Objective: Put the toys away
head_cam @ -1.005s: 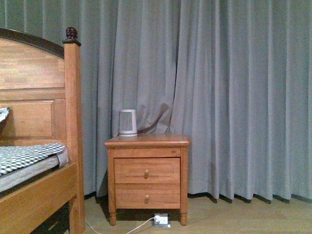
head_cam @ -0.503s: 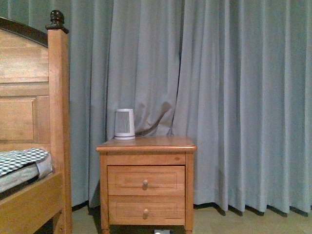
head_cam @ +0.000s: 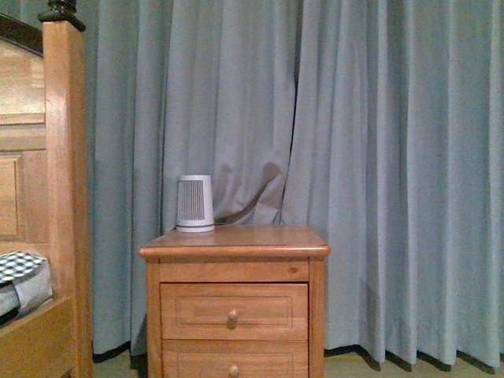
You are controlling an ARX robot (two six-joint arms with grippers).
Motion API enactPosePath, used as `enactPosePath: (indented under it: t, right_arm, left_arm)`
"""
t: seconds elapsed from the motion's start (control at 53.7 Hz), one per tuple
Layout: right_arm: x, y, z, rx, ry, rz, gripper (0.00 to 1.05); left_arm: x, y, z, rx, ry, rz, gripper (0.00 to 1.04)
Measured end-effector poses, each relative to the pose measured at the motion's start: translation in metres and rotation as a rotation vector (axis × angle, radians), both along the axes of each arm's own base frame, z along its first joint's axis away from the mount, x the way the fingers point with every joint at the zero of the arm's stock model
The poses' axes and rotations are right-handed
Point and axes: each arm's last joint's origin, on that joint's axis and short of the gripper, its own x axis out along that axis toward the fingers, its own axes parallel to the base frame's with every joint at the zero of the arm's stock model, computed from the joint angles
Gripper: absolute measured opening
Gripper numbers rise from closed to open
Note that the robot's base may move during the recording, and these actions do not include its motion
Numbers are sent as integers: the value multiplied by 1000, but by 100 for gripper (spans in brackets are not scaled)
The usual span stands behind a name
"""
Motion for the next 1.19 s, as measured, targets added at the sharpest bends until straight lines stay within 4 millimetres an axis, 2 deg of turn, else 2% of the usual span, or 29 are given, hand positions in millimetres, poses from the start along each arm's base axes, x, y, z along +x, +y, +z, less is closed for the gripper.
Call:
enactPosePath:
  t: [1.192]
  right_arm:
    - [0,0,0,0,1,2,6]
  left_arm:
    - [0,0,0,0,0,1,98]
